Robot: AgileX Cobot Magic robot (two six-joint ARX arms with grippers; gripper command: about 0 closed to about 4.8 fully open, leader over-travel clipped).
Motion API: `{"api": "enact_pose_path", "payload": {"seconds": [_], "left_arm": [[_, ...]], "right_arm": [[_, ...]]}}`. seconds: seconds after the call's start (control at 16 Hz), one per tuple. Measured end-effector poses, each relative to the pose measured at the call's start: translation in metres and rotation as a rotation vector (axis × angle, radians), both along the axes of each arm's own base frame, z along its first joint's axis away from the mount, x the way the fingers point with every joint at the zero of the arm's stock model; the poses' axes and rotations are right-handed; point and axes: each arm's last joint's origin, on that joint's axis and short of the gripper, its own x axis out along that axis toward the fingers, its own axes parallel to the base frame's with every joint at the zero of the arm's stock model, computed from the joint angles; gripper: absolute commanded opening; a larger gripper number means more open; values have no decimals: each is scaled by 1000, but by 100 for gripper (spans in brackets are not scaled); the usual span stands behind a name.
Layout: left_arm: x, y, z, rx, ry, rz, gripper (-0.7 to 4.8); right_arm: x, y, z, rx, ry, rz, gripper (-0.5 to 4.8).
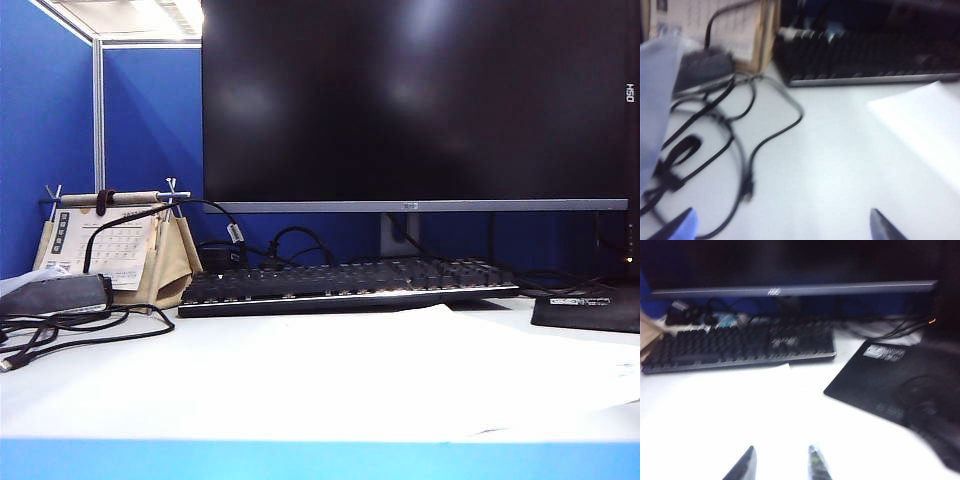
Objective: Put a wrinkled paper upside down.
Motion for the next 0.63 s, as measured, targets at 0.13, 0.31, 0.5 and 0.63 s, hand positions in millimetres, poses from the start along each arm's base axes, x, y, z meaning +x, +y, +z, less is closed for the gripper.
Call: {"api": "enact_pose_path", "payload": {"seconds": [0.13, 0.31, 0.5, 0.63], "left_arm": [[1, 1, -10, 22, 18, 32, 466], [2, 1, -24, 45, 36, 60, 465], [3, 1, -28, 45, 33, 62, 465], [4, 0, -28, 31, 8, 73, 465]], "right_arm": [[4, 1, -11, 22, 26, -23, 134], [12, 4, -41, 4, 86, -60, 88], [18, 7, -64, -8, 111, -62, 88], [20, 8, -81, -28, 153, -63, 88]]}}
